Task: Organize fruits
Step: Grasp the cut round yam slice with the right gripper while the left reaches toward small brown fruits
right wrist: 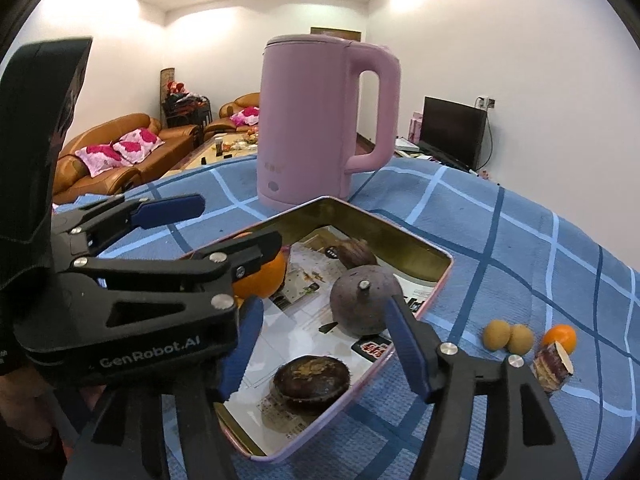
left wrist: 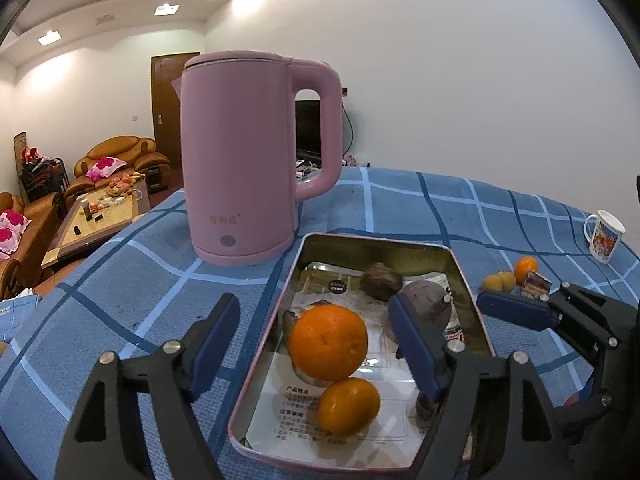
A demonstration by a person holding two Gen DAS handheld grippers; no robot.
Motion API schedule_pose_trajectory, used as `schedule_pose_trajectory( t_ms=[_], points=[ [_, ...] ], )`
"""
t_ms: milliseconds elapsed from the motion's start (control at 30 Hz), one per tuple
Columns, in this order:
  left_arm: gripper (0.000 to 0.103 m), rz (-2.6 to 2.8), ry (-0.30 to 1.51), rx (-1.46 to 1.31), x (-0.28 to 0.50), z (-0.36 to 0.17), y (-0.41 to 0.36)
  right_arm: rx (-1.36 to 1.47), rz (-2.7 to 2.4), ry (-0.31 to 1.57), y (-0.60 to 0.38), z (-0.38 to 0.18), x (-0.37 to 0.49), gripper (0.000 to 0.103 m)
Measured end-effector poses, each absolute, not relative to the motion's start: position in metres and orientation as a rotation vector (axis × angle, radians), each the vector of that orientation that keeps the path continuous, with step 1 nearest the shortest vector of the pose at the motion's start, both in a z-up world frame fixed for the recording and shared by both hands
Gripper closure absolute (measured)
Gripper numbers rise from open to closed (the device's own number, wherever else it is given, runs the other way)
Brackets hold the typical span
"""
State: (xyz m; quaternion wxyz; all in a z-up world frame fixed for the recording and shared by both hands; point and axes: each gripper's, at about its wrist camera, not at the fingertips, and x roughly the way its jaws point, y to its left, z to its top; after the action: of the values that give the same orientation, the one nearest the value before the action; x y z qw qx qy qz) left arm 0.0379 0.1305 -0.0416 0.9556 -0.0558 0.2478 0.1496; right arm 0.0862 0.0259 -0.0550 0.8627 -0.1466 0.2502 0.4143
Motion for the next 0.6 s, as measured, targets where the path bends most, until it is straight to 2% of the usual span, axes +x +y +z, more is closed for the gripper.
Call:
schedule_pose_trajectory(
  t_ms=[300, 467, 600],
  points=[
    [0.02, 0.282, 0.495, -0.108, 0.037, -0.034, 0.117, -0.303, 0.829, 0.507, 0.013, -0.053, 0.084, 0.037],
    [0.007, 0.247, 0.442, -0.107, 0.036, -0.016, 0.099, -0.264, 0.705, 0.479, -0.026, -0.043, 0.096, 0.037],
    [0.005, 0.19, 0.424, -0.094, 0.045, -0.009, 0.075, -0.137, 0.534, 0.55, -0.078, -0.039, 0.134, 0.037]
  ],
)
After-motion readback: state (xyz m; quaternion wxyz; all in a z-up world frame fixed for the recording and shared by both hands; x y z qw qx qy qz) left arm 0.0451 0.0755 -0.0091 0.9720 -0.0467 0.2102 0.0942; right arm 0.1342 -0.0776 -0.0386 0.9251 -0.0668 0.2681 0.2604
